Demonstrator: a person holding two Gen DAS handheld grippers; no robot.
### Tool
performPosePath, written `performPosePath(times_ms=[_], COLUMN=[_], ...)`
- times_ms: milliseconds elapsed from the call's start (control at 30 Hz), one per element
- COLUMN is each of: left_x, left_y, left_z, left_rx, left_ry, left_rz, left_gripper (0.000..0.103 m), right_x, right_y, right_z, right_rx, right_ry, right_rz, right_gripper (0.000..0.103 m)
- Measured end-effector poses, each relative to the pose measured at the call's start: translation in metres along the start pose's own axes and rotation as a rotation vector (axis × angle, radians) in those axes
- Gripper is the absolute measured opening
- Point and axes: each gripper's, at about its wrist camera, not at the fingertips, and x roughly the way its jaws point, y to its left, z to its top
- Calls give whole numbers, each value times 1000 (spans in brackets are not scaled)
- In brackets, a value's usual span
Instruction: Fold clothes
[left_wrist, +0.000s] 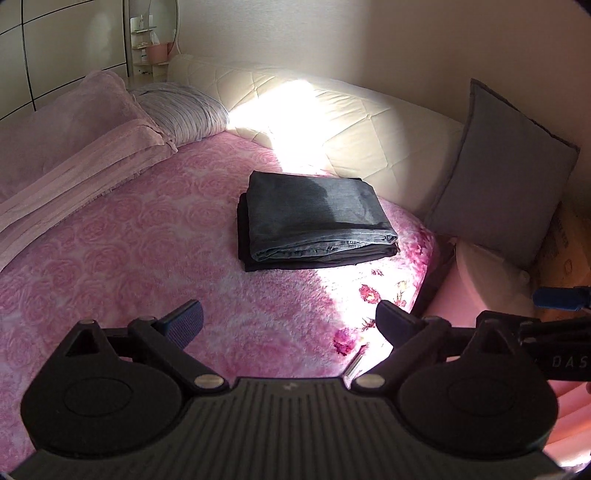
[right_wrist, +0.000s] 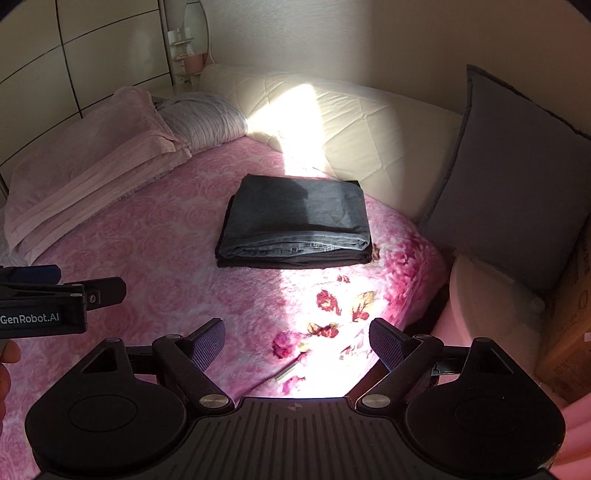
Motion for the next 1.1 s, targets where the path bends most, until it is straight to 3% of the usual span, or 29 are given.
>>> performPosePath(times_ms=[600, 1100], left_x=[5, 16], left_y=[-17, -30], left_z=[7, 17], left_rx=[-30, -30], left_ry=[5, -5], left_rz=[-20, 25], left_gripper=[98, 99], right_x=[0, 6], right_y=[-13, -25], right_z=[1, 9], right_rx=[-21, -25], right_ry=[11, 13], right_rz=[19, 24], right_gripper=[88, 88])
